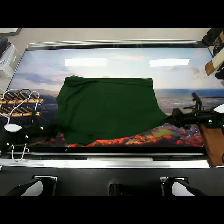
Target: Fold the clothes and pants, and hang the long-sleeved shirts on hangers.
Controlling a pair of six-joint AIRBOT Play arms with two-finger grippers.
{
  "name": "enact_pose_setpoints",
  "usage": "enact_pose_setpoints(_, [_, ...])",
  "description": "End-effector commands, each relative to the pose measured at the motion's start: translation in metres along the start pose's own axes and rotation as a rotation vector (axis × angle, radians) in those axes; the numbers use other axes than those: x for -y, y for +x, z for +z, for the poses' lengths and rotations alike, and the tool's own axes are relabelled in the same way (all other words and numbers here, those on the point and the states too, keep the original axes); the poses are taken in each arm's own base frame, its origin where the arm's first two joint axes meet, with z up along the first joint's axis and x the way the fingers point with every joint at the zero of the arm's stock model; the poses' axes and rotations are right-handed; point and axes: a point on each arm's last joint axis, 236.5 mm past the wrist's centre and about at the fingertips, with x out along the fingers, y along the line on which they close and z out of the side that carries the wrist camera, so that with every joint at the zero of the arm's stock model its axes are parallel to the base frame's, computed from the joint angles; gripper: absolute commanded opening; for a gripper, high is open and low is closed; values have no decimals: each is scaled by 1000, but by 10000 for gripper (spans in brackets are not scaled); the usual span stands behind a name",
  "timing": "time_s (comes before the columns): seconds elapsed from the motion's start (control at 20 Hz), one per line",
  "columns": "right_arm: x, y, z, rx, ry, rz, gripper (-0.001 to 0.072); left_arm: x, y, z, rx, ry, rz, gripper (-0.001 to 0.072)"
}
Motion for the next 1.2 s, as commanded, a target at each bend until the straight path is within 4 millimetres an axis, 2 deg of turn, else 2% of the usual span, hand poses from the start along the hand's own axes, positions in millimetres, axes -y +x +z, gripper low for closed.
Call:
enact_pose_setpoints(0.0, [-62,-31,36,137,-203,37,28,72,-42,42,85,158,-90,16])
enact_pose_setpoints(0.1, [-124,-71,74,280,-381,20,28,137,-93,79,209,314,-148,16])
enact_pose_setpoints(0.15, [-157,-102,93,383,-449,10,28,178,-133,96,302,410,-183,16])
enact_pose_setpoints(0.2, [-195,-142,107,500,-521,4,28,220,-180,106,399,513,-214,16])
enact_pose_setpoints(0.25, [-231,-187,113,620,-591,-2,28,258,-226,106,491,606,-240,16])
enact_pose_setpoints(0.3, [-263,-229,110,719,-655,3,28,293,-273,98,584,685,-263,16])
enact_pose_setpoints(0.4, [-322,-312,76,908,-791,10,29,352,-367,60,792,846,-287,16])
enact_pose_setpoints(0.45, [-347,-348,49,1006,-860,19,29,372,-404,36,888,901,-295,16])
enact_pose_setpoints(0.5, [-364,-378,21,1095,-901,32,29,386,-435,13,979,937,-295,16])
enact_pose_setpoints(0.6, [-378,-429,-31,1267,-892,39,29,398,-480,-32,1145,971,-291,16])
enact_pose_setpoints(0.65, [-377,-455,-52,1358,-852,31,29,395,-496,-45,1215,941,-285,16])
enact_pose_setpoints(0.75, [-375,-501,-82,1531,-762,53,29,386,-524,-64,1346,877,-267,16])
enact_pose_setpoints(0.8, [-375,-515,-90,1584,-732,74,29,379,-532,-69,1393,867,-235,16])
enact_pose_setpoints(0.85, [-375,-519,-90,1596,-707,93,29,371,-534,-68,1413,857,-193,16])
enact_pose_setpoints(0.9, [-369,-515,-80,1578,-658,102,29,363,-532,-61,1415,843,-152,16])
enact_pose_setpoints(0.95, [-361,-505,-61,1531,-589,110,29,358,-526,-53,1396,849,-114,17])
enact_pose_setpoints(1.05, [-344,-466,-15,1384,-493,91,29,348,-498,-27,1283,869,-50,17])
enact_pose_setpoints(1.15, [-323,-402,36,1166,-417,69,29,338,-447,8,1071,903,-25,17])
